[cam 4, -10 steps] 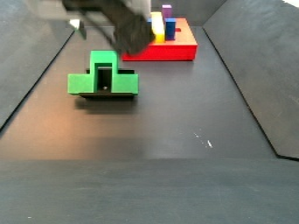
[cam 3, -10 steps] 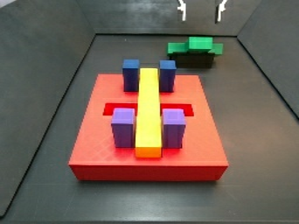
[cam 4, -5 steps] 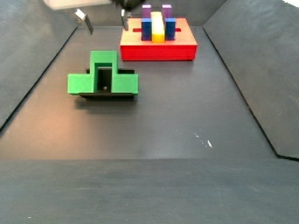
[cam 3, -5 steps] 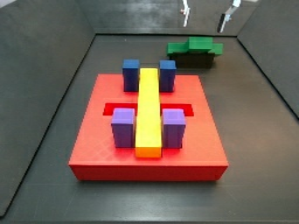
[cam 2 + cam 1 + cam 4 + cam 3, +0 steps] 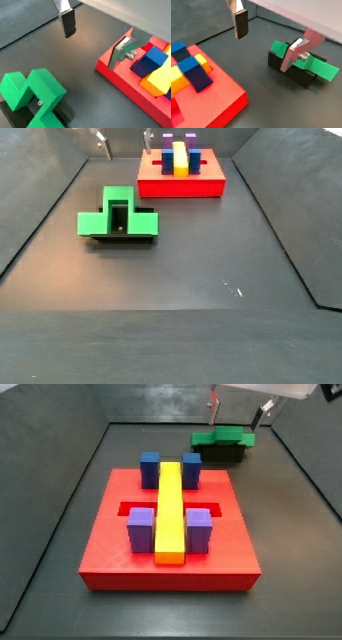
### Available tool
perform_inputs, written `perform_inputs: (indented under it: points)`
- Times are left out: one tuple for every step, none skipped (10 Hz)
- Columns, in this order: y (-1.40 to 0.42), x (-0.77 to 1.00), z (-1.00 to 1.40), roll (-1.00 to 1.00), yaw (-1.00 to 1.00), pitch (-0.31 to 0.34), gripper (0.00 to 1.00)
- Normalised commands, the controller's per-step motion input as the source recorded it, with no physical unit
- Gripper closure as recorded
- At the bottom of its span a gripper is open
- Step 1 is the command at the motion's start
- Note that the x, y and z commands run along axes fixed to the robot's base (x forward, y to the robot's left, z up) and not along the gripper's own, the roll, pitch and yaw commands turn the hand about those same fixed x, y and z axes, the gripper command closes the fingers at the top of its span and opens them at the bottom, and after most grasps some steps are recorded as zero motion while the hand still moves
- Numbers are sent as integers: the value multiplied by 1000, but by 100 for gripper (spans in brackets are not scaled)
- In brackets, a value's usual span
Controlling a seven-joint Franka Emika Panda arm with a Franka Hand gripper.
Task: Pick up the green object. Move up. Place the green object on the fixture. Regrasp the green object. Move to above the board. Insert the green object.
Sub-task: Regrasp the green object.
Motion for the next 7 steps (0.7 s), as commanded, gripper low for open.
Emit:
perform_inputs:
  points:
    - [-566, 51, 0, 774, -60, 0, 0]
    - [-349, 126, 0, 240, -137, 0, 0]
    - [-249, 83, -6, 31, 109, 0, 0]
    - [-191, -23, -26, 329, 0, 0, 0]
    - [-140, -103, 0, 417, 151, -189, 0]
    - [0, 89, 234, 380, 446, -20, 0]
    - [80, 183, 331, 643, 509, 0, 0]
